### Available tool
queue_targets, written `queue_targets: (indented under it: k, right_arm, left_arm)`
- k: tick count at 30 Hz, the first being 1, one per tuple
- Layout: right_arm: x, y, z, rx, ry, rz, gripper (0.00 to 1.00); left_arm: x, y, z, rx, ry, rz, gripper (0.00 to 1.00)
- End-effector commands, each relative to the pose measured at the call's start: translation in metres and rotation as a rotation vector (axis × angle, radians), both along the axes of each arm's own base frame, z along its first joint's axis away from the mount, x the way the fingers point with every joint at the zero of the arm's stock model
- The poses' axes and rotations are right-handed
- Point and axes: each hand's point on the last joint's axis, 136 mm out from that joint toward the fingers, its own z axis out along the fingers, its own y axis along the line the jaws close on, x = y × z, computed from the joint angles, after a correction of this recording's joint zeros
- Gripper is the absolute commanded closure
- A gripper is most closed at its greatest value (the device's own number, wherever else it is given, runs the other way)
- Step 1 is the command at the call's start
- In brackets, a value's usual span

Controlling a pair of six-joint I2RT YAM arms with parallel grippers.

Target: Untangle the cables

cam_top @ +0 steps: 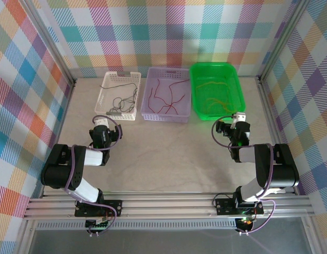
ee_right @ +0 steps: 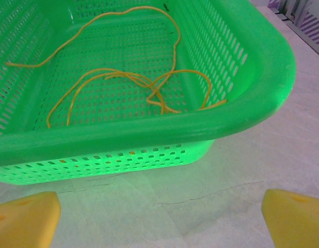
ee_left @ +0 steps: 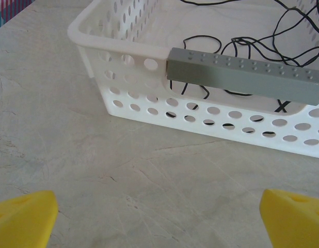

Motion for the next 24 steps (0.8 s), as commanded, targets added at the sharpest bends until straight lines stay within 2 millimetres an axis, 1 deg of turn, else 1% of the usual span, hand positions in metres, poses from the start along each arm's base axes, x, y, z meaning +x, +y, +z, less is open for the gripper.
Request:
queue_targets:
  k: [1, 24]
  right_arm:
    - [0.0028, 0.0018, 0.0086, -0.015, -0.039, 0.007, 0.00]
    - [0.0028, 0.0020, 0.0092, -0.013, -0.040, 0.007, 0.00]
  left_arm:
    - [0.0092, -0.0036, 0.0130, 0.004, -0.044, -0.011, 0.00]
    - [0.0095, -0.0053, 0.0122, 0.004, -0.041, -0.021, 0.00]
